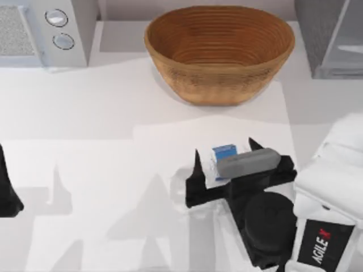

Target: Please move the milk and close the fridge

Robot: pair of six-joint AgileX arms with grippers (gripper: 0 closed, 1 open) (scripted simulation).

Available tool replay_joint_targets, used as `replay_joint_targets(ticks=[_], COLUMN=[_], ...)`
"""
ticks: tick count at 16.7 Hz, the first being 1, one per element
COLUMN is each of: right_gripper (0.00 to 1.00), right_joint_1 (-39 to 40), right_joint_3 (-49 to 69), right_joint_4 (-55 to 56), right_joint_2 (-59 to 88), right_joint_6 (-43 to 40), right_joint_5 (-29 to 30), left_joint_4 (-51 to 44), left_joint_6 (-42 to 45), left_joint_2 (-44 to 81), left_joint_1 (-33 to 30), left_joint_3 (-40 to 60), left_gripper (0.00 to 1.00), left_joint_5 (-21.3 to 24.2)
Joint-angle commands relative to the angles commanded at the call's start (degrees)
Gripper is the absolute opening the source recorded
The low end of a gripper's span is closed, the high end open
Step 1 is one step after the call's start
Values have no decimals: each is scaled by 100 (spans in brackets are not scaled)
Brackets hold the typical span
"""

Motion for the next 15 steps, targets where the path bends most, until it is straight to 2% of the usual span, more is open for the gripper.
replay_joint_targets(ticks=[5, 15], right_gripper=[100, 25], right_joint_1=[-71, -71], right_joint_3=[102, 102], right_joint_4=[-61, -61], right_joint_2=[33, 33], right_joint_6=[-12, -12], right_joint_5=[-70, -70], left_joint_4=[0, 0], left_joint_6=[0, 0], left_joint_2=[0, 0], left_joint_1=[0, 0], left_joint_3=[0, 0], left_gripper=[100, 100], left_joint_5=[0, 0])
